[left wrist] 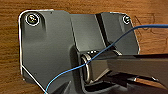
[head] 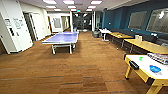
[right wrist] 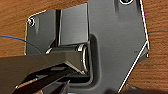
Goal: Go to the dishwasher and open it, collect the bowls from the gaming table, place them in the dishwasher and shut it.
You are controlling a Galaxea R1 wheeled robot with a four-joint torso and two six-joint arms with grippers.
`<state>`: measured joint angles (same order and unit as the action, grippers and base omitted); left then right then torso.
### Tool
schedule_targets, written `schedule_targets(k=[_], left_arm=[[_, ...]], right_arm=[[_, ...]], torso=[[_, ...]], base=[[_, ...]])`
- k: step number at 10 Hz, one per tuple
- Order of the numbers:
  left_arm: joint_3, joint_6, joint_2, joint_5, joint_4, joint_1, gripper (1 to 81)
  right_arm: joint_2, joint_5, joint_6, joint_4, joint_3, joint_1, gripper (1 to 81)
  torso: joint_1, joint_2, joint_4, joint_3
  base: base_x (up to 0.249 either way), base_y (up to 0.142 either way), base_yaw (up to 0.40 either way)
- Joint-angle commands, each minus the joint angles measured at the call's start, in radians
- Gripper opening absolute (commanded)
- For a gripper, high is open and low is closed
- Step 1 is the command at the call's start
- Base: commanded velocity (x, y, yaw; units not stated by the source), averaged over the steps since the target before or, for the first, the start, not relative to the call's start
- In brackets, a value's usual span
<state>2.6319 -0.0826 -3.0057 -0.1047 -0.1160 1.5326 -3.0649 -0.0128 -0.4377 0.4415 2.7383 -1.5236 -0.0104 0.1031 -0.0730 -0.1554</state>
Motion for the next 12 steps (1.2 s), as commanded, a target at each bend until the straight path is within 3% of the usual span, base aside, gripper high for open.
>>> schedule_targets(k=[1, 12], left_arm=[[-0.004, 0.001, 0.002, 0.051, -0.014, -0.039, 81.1], [-0.003, 0.001, 0.004, 0.051, -0.014, -0.039, 81.1]], right_arm=[[-0.007, 0.066, -0.004, -0.004, -0.005, 0.044, 81.1], [-0.008, 0.066, -0.004, -0.004, -0.005, 0.044, 81.1]], torso=[[0.0, 0.0, 0.0, 0.0], [0.0, 0.0, 0.0, 0.0]], base=[[0.19, 0.0, 0.0], [0.172, 0.0, 0.0]])
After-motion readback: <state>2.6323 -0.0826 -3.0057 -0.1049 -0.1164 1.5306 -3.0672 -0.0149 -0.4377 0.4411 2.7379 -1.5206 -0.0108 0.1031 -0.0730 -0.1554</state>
